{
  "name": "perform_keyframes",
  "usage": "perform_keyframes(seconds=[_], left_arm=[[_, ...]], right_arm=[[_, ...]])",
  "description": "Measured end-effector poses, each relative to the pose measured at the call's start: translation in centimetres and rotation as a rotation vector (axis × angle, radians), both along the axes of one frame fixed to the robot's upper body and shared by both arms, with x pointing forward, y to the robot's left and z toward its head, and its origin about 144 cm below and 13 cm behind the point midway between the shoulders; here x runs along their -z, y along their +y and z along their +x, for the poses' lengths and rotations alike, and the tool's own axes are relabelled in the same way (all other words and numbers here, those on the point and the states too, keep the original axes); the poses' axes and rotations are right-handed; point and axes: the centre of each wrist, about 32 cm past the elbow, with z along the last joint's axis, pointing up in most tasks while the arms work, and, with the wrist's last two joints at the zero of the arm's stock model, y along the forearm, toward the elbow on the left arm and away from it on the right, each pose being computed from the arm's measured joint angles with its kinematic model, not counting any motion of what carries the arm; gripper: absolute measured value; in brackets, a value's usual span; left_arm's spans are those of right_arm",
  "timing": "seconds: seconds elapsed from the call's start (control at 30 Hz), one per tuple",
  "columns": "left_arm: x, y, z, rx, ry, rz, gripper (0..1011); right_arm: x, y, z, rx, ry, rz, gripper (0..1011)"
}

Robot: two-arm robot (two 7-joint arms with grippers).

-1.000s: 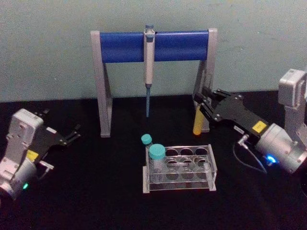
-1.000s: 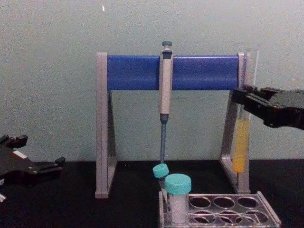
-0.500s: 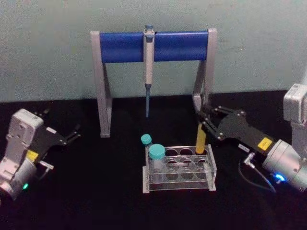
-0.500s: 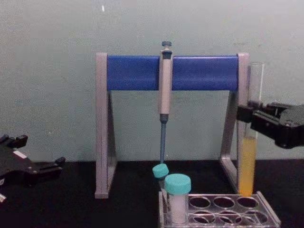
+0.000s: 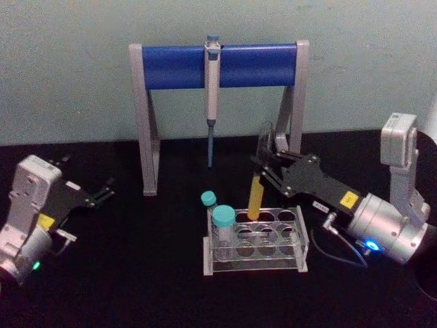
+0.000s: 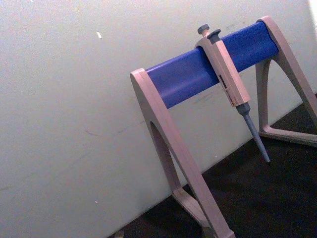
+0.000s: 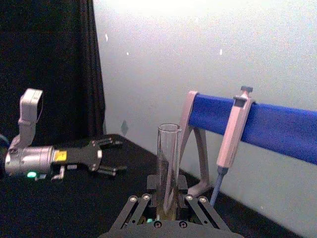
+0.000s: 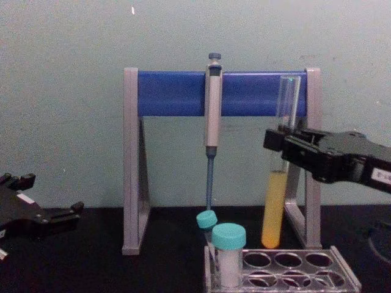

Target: Pick up the test tube from the test tube rack, shake it, then place it back into the test tube rack.

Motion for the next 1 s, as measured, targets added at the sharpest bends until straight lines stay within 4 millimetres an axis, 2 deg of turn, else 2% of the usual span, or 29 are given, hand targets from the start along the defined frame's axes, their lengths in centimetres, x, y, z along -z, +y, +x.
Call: perform_keyframes(seconds=[0.43, 1.0], left_arm=[[0.0, 0.0, 0.0, 0.0, 0.0, 0.0, 1010], [0.0, 0.0, 0.0, 0.0, 0.0, 0.0, 1010]], right_arm=[[0.4, 1.0, 2.6, 0.063, -0.047, 0.046, 229], [0.5, 0.2, 2.6, 0.158, -0.046, 0.03, 229]])
